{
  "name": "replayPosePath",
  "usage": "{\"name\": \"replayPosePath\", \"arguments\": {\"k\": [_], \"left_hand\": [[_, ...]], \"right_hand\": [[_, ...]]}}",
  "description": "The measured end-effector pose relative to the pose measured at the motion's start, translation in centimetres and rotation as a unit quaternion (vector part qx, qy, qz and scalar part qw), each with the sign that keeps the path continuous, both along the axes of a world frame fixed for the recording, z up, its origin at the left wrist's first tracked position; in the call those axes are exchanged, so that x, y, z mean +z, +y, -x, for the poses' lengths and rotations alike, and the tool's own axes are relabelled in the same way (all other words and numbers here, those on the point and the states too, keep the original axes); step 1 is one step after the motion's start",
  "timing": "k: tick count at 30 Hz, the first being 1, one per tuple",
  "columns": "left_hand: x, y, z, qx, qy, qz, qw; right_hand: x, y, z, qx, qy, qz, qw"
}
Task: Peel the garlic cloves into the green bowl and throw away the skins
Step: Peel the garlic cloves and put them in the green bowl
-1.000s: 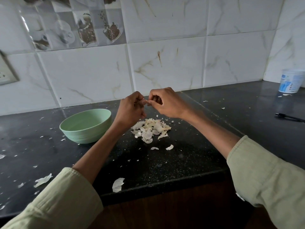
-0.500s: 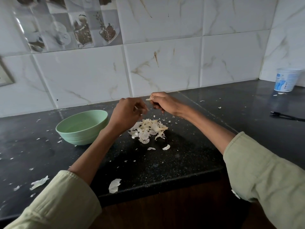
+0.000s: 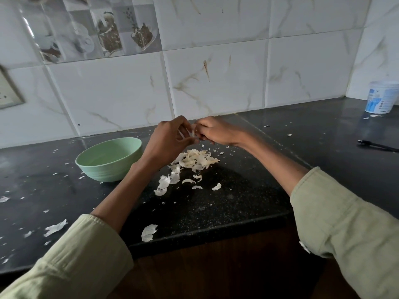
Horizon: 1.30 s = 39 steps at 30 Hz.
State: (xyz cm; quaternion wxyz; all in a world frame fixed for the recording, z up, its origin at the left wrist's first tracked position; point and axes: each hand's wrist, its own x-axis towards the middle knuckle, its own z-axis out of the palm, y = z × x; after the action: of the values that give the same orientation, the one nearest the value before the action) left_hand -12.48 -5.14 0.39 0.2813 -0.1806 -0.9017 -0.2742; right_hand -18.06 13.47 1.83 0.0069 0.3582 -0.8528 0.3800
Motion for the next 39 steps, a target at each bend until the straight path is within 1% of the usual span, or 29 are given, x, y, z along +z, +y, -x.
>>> {"name": "replayPosePath", "arguments": {"k": [3,8,11,15,17,20,23,26,28,31,34,36,39], "left_hand": [[-0.3,0.1,-0.1,-0.024,0.009,0.003,1.000],[-1.4,-0.6,0.5,-0.008,-0.003,0.025,1.000],[-1.8,-0.6,0.5,-0.009,-0.016,0.010,1.000],[-2.0,-0.4,0.4,0.008,-0.018,-0.019,1.000],[-1.7,-0.3,0.2,0.045,0.010,-0.037,0.998],[-0.9,-0.5,-0.3,0.124,0.093,-0.057,0.986],[0.5,-0.9,-0.7,0.211,0.182,-0.084,0.957],[2.0,-1.8,-1.2,0.301,0.218,-0.093,0.924],[2.4,-2.6,-1.3,0.340,0.201,-0.093,0.914],[2.1,-3.5,-0.8,0.391,0.144,-0.064,0.907],[2.1,-3.5,-0.7,0.396,0.115,-0.059,0.909],[2.3,-3.4,-0.6,0.379,0.096,-0.097,0.915],[2.8,-4.1,-0.4,0.341,0.050,-0.206,0.916]], "right_hand": [[-0.1,-0.1,-0.1,0.007,0.022,0.003,1.000],[-0.9,-0.6,0.1,-0.014,0.058,-0.007,0.998],[-1.2,-0.7,0.3,-0.034,0.074,-0.031,0.996],[-1.3,-0.8,0.5,-0.052,0.088,-0.026,0.994],[-1.1,-0.7,0.4,-0.052,0.096,-0.017,0.994],[-0.9,-0.5,0.6,-0.048,0.104,-0.009,0.993],[-1.0,-0.4,0.3,-0.043,0.090,-0.022,0.995],[-1.1,-0.2,0.0,-0.043,0.083,-0.044,0.995],[-1.1,-0.2,0.0,-0.042,0.081,-0.050,0.995],[-1.1,-0.3,0.1,-0.040,0.081,-0.059,0.994],[-1.3,-0.1,0.2,-0.040,0.082,-0.068,0.993],[-1.3,0.0,0.2,-0.043,0.079,-0.074,0.993],[-1.3,-0.2,0.1,-0.041,0.075,-0.078,0.993]]}}
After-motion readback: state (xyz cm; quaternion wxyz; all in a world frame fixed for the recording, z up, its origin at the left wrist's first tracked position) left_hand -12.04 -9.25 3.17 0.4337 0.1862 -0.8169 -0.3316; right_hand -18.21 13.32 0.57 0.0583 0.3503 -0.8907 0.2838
